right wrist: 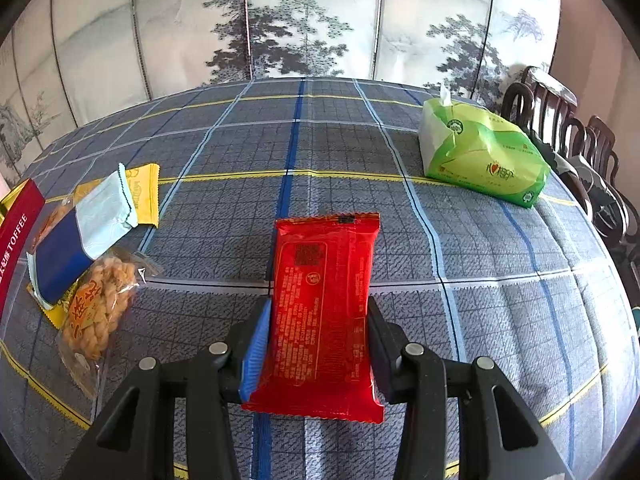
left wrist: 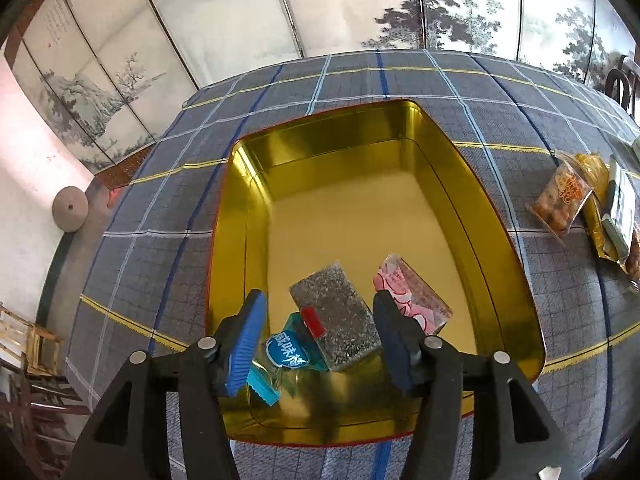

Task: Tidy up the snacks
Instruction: 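Lower the grey block into the tin and open the left gripper, then carry the red wrapped bar with the right gripper over the tin and release it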

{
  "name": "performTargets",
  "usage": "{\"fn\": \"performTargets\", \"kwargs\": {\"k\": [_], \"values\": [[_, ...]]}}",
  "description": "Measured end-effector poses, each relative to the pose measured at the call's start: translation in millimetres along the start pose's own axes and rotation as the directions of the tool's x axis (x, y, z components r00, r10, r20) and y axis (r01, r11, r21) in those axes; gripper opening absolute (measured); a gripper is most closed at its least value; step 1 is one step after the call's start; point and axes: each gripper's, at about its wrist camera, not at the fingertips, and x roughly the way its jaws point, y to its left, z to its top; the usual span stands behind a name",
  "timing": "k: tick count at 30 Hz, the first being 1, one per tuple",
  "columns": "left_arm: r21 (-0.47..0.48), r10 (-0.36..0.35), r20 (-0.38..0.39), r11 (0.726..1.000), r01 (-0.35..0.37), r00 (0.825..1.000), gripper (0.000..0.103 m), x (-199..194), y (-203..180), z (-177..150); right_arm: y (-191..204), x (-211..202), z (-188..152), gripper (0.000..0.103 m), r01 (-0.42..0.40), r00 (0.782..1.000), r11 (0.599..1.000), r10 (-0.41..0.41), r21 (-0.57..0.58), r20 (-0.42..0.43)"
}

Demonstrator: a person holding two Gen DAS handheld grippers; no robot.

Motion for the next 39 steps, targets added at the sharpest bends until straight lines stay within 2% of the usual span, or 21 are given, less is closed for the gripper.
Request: {"fn": "performTargets", "kwargs": {"k": [9, 19, 29, 31, 33, 39], "values": [[-0.041, -0.021, 0.012, 0.999, 0.022, 1.0, 0.07, -12, 2, -7, 1, 0, 2, 0.043, 0.032, 0.999, 0.999, -0.032, 0.037, -0.011], [-0.06, -0.04, 0.028, 0.997, 0.042, 0.999, 0.074, -24, -4, -10, -1, -14, 7, 0.043, 0.03, 1.0, 0.996, -0.03, 0.083, -0.002], [-0.105, -0.072, 0.028, 0.992, 0.074, 0.997, 0.076, -32, -2, -9, 39, -45, 24, 0.043, -0.068, 0.997, 0.997, 0.065, 0.041, 0.052], [-0.122, -0.069, 0.033, 0.99, 0.073, 0.997, 0.078, -36, 3, -10, 55, -51, 27, 0.043, -0.094, 0.994, 0.995, 0.094, 0.015, 0.055], [-0.138, -0.058, 0.045, 0.988, 0.063, 0.997, 0.088, -40, 8, -11, 73, -55, 29, 0.043, -0.127, 0.99, 0.992, 0.127, -0.013, 0.056], [-0.196, -0.06, 0.055, 0.978, 0.07, 0.997, 0.089, -48, 31, -19, 128, -64, 31, 0.043, -0.219, 0.974, 0.971, 0.223, -0.091, 0.039]]}}
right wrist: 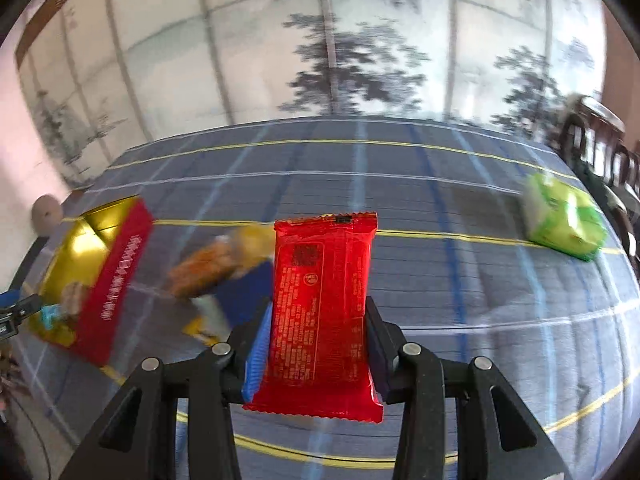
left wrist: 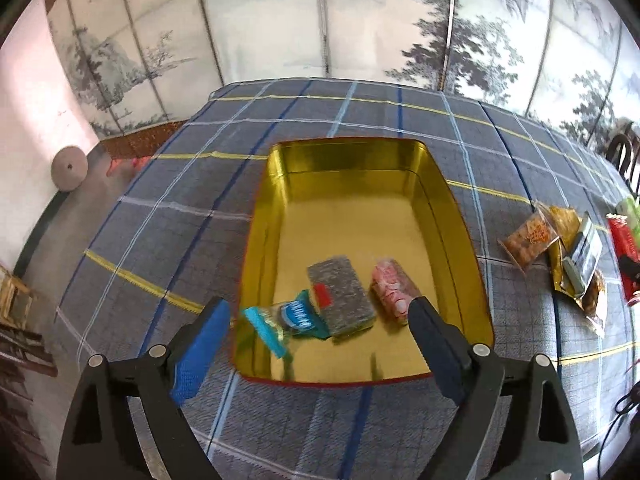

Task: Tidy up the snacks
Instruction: 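Carry the red wrapped bar with the right gripper over the tin and release it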

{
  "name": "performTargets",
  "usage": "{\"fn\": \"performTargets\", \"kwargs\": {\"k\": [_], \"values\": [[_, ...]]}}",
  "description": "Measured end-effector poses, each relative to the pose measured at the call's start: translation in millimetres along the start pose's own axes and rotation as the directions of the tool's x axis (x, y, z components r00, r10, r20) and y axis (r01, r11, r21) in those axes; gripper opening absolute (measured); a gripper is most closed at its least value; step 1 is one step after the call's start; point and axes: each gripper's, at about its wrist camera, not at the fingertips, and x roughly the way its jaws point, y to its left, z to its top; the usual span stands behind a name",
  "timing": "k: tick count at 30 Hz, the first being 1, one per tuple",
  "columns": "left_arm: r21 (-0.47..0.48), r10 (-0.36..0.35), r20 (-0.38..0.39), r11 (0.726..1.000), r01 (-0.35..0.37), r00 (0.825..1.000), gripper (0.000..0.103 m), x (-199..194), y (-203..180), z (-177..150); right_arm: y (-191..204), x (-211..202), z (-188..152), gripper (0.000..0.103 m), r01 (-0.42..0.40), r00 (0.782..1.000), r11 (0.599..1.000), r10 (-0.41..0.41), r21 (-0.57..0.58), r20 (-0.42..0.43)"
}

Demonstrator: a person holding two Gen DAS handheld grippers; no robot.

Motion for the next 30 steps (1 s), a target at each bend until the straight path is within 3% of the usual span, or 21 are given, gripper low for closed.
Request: {"fn": "performTargets", "kwargs": {"k": [15, 30], "values": [[-0.156, 0.075, -0.021, 0.985, -0.077, 0.997, 0.089, -9, 74, -17, 152, 15, 12, 0.043, -0.223, 0.975, 0.95, 0.215, -0.219, -0.058], [-0.251, 0.128, -0.038, 0.959, -0.133, 0.991, 0.089, -20, 128, -35, 236, 38, 3, 0.043, -0.264, 0.964, 0.905, 0.238, -0.332, -0.118]]}}
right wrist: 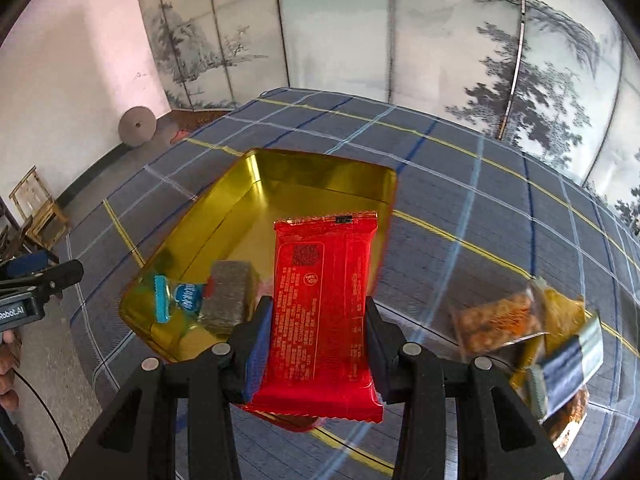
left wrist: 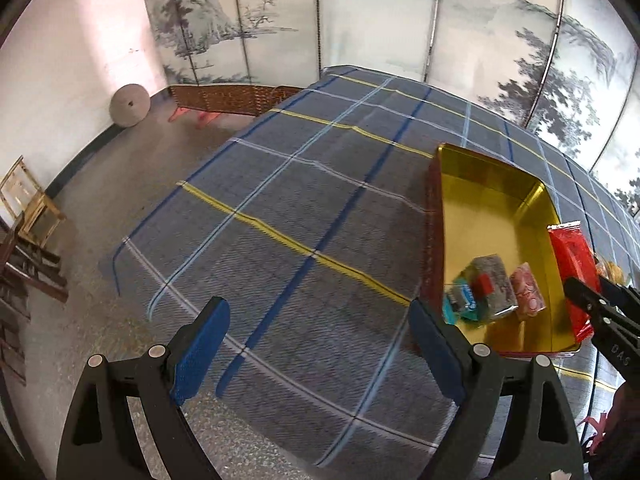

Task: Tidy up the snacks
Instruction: 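Carry the red wrapped bar with the right gripper over the tin and release it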

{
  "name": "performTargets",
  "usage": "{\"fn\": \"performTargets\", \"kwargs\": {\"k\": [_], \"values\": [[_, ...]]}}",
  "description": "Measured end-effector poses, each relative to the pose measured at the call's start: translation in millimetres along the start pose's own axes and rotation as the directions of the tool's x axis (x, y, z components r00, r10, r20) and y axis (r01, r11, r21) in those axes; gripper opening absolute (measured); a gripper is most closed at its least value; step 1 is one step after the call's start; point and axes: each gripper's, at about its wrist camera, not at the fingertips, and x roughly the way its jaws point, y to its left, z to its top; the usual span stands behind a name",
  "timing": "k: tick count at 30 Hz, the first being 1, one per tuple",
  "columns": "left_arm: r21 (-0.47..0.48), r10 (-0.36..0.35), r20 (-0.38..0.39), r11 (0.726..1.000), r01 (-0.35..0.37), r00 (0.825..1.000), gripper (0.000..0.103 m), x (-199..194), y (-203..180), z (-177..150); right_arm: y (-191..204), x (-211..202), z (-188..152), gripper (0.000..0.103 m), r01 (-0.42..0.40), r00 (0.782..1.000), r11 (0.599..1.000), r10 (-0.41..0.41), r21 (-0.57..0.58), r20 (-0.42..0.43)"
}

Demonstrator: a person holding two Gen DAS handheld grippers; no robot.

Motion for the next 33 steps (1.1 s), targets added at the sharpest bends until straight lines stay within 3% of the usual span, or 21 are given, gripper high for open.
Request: {"fn": "performTargets", "kwargs": {"k": [21, 33], "values": [[-0.015, -0.016, -0.015, 1.0, 0.016, 1.0, 0.089, 1, 9, -6, 28, 34, 1, 0.043, 0.014, 0.998, 0.998, -0.017, -0.058, -0.062], [-0.013, -0.024, -0.017, 1.0, 0.023, 1.0, 0.089, 0, 6, -8, 29, 28, 2, 0.05, 0.021, 0.998, 0.998, -0.024, -0.063, -0.051]]}}
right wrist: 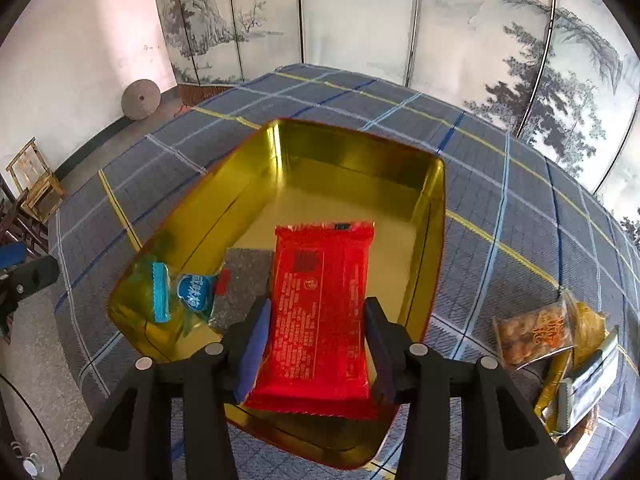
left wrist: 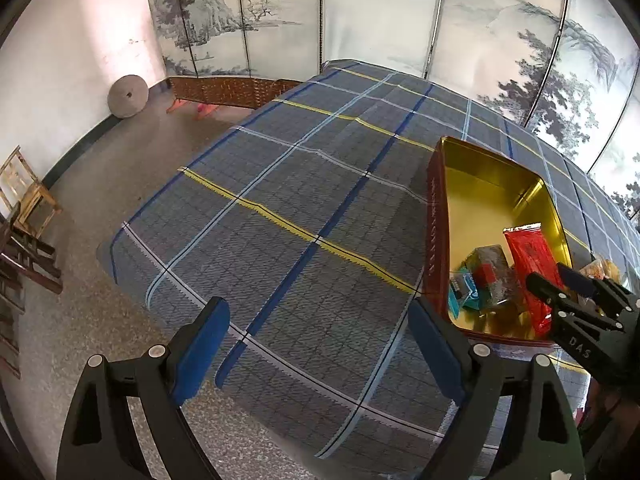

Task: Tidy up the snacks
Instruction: 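Carry the red wrapped bar with the right gripper over the tin and release it, then move the right gripper back and grasp the peanut-snack bag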

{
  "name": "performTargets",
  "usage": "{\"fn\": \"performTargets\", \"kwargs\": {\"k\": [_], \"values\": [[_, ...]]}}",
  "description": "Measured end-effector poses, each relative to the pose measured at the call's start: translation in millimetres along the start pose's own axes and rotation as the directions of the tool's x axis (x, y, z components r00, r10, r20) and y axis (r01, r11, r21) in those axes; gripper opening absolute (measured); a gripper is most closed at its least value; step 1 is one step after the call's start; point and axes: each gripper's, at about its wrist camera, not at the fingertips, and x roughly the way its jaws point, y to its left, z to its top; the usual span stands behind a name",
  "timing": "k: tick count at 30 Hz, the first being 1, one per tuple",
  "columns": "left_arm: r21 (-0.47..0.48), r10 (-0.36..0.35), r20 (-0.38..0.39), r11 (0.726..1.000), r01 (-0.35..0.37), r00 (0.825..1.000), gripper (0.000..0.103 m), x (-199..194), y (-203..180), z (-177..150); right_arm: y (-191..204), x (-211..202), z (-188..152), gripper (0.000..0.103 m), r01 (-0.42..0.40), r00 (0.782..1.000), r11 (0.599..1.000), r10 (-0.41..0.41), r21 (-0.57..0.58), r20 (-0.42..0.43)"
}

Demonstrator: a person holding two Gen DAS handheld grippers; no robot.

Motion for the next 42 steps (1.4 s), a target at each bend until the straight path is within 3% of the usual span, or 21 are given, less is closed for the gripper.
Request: {"fn": "performTargets", "kwargs": {"k": [8, 15, 22, 25, 34, 42], "values": [[0.027, -0.026, 0.01, 0.999, 0.026, 1.0, 0.089, -4, -17, 0, -17, -32, -6, 0.053, 0.02, 0.998, 0.999, -0.021, 0.029, 0.058], [0.083, -0.066, 0.015, 0.994, 0.064, 0.998, 0.089, -7, -46, 0, -78, -60, -36, 0.053, 0.105, 0.992, 0.985, -0.113, 0.139, 0.051], [0.142, -0.112, 0.032, 0.984, 0.107, 0.993, 0.089, -15, -78, 3, -164, -83, -77, 0.053, 0.273, 0.959, 0.916, -0.284, 0.292, -0.004], [0.167, -0.125, 0.029, 0.979, 0.119, 0.992, 0.089, -15, -91, 3, -193, -81, -94, 0.053, 0.313, 0.948, 0.883, -0.314, 0.351, -0.054], [0.232, -0.146, 0.012, 0.963, 0.139, 0.989, 0.089, -15, -125, -1, -228, -61, -121, 0.053, 0.342, 0.939, 0.821, -0.319, 0.457, -0.13], [0.268, -0.15, 0.006, 0.953, 0.143, 0.989, 0.089, -17, -145, -3, -233, -53, -136, 0.053, 0.317, 0.947, 0.817, -0.295, 0.481, -0.123]]}}
